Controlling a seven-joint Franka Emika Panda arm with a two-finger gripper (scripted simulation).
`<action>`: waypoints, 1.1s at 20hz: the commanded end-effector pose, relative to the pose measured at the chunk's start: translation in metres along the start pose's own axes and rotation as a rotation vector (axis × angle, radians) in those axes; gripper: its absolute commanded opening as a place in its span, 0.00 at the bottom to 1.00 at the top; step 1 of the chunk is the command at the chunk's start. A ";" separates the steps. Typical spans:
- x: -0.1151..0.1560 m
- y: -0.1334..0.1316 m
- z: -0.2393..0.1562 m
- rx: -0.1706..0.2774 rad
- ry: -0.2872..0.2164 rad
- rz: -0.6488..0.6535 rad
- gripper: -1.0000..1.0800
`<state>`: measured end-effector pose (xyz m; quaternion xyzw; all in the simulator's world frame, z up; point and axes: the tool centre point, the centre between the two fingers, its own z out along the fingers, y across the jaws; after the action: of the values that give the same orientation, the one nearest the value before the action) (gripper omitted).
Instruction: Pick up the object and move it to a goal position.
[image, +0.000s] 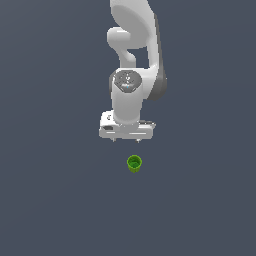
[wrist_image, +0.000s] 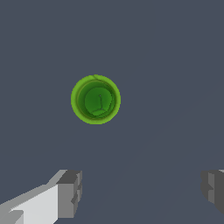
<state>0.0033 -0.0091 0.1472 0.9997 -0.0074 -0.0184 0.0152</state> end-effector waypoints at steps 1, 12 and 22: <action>0.001 -0.001 0.001 0.001 0.000 0.027 0.96; 0.010 -0.006 0.009 0.011 0.001 0.249 0.96; 0.022 -0.012 0.018 0.021 0.001 0.524 0.96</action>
<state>0.0227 0.0013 0.1296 0.9692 -0.2456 -0.0137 0.0094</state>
